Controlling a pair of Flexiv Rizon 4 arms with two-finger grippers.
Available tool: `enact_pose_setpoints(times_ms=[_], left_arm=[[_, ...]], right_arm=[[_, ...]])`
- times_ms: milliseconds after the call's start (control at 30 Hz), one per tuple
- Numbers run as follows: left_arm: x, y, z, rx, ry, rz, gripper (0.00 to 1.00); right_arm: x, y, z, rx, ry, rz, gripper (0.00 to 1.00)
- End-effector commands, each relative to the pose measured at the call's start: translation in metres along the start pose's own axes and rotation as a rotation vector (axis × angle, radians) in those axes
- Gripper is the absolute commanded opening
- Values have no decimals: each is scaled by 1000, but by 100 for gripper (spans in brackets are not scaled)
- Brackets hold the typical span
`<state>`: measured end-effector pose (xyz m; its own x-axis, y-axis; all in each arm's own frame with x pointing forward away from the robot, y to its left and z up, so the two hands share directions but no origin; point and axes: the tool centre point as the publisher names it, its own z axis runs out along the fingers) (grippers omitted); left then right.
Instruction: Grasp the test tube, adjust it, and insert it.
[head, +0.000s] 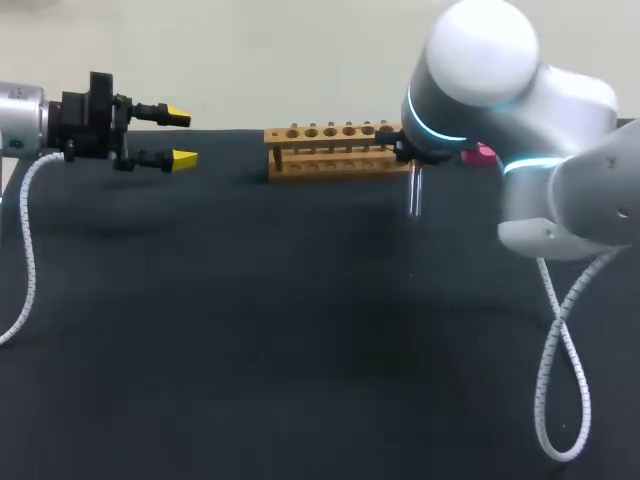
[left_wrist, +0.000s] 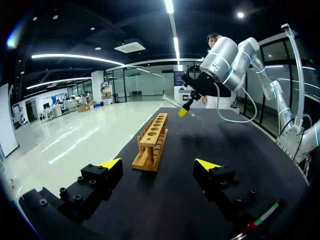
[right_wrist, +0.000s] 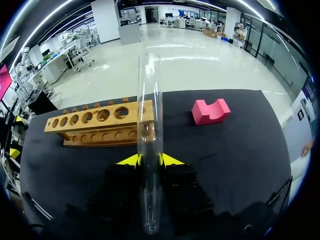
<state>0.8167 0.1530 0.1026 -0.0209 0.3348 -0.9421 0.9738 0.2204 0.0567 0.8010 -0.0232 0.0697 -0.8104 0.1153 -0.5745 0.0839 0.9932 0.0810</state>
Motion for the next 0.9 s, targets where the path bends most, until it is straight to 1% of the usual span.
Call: enact_pose_setpoints(times_ms=[33,367,400,433,467,500,700,900], left_arm=[[1,0,0,0,-2,3,100],[1,0,0,0,-2,3,100],[1,0,0,0,-2,3,100],[1,0,0,0,-2,3,100],[1,0,0,0,-2,3,100],[1,0,0,0,-2,3,100],[1,0,0,0,-2,3,100],[1,0,0,0,-2,3,100]], right_arm=[[9,-8,-5,-4,-105,1,0],[11,-22,-13,21,-124,8,0],[11,-22,-13,36,-125,6,0],[10,-25,-15,70,-157,15,0],[9,-26,-18,66,-189,29,0],[8,-27,-19,65,-195,39,0],[9,-27,-22,48,-183,29,0],[10,-25,-26,45,-196,31,0]])
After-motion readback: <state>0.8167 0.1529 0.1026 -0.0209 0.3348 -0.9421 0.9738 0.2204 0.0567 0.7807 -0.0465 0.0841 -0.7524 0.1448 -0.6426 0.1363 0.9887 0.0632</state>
